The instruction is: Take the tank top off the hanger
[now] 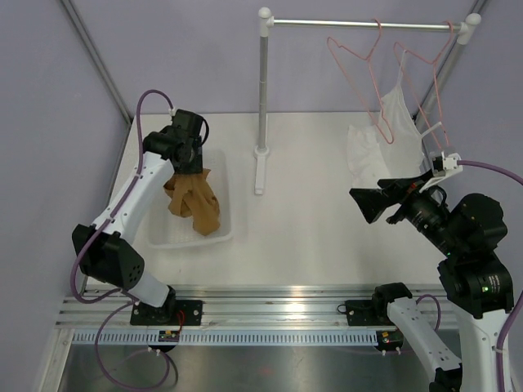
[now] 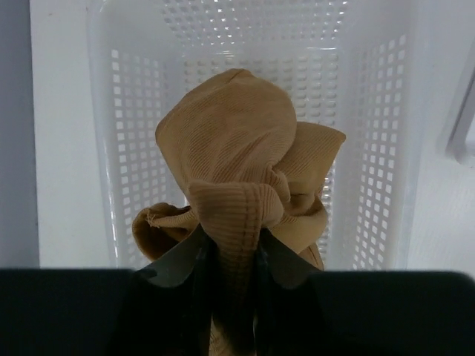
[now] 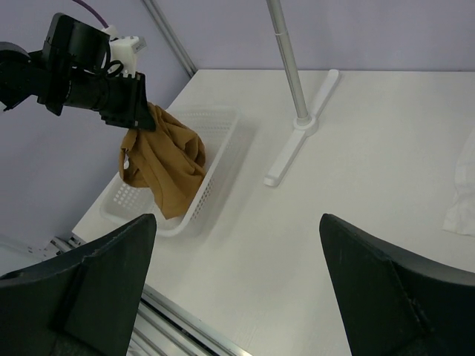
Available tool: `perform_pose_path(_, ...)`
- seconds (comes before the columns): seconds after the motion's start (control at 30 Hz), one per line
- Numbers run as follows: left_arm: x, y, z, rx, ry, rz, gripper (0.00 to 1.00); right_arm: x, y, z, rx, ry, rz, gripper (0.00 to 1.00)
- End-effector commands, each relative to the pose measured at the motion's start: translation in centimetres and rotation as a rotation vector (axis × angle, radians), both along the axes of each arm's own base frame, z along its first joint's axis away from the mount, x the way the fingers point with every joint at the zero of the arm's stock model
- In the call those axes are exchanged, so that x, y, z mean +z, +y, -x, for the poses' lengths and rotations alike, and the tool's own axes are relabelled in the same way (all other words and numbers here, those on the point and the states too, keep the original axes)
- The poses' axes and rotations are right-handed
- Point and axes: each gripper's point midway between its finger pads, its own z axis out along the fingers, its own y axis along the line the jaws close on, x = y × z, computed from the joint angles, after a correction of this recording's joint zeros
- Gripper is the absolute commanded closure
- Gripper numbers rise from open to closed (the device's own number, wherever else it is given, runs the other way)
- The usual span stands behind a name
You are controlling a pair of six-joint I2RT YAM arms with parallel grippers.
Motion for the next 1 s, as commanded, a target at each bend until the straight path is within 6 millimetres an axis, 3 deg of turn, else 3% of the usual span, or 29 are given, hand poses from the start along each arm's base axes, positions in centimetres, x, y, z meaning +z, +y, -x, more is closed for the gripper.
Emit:
perform_pose_path(0.0, 3.7, -0.1, 0.1, -0.002, -0.116, 0.054, 0.08, 0.4, 0.0, 0.1, 0.004, -0.008, 0.015, 0.01)
perform_pose_path(0.03, 4.0, 0.0, 0.4, 0.003, -0.122, 0.056, 0.01, 0.2, -0.2, 0.0, -0.008, 0.000, 0.025, 0.01)
perform_pose_path(0.23, 8.6, 0.8, 2.5, 0.010, -0.277, 0.101, 0.01, -1.1, -3.4, -2.2, -0.201, 0.104, 0.117, 0.01)
perform_pose_path(0.27, 10.5, 1.4, 3.8, 0.016, -0.344, 0.114, 0.01, -1.7, -3.9, -2.3, -0.225, 0.132, 0.132, 0.00)
perform_pose_path(0.3, 10.3, 1.8, 4.5, 0.023, -0.356, 0.109, 0.01, -1.8, -4.7, -2.8, -0.273, 0.146, 0.149, 0.00)
perform_pose_path(0.37, 12.8, 3.3, 6.6, 0.041, -0.468, 0.108, 0.01, -2.3, -5.3, -3.0, -0.305, 0.171, 0.179, 0.01)
perform_pose_path(0.47, 12.9, 5.3, 9.0, 0.092, -0.539, 0.071, 0.01, -2.9, -6.2, -3.3, -0.349, 0.200, 0.215, 0.00)
perform_pose_path(0.5, 14.0, 6.5, 10.7, 0.119, -0.597, 0.069, 0.01, -2.9, -6.9, -3.5, -0.386, 0.204, 0.230, 0.01)
perform_pose_path(0.63, 13.9, 9.4, 15.0, 0.226, -0.605, 0.034, 0.01, -3.0, -8.1, -3.0, -0.441, 0.222, 0.261, 0.01)
perform_pose_path(0.83, 14.0, 10.6, 19.7, 0.219, -0.665, 0.078, 0.01, -2.4, -8.5, -1.0, -0.442, 0.184, 0.261, 0.01)
perform_pose_path(0.97, 13.8, 9.9, 21.4, 0.164, -0.685, 0.139, 0.01, -2.7, -8.4, 0.0, -0.427, 0.163, 0.249, 0.01)
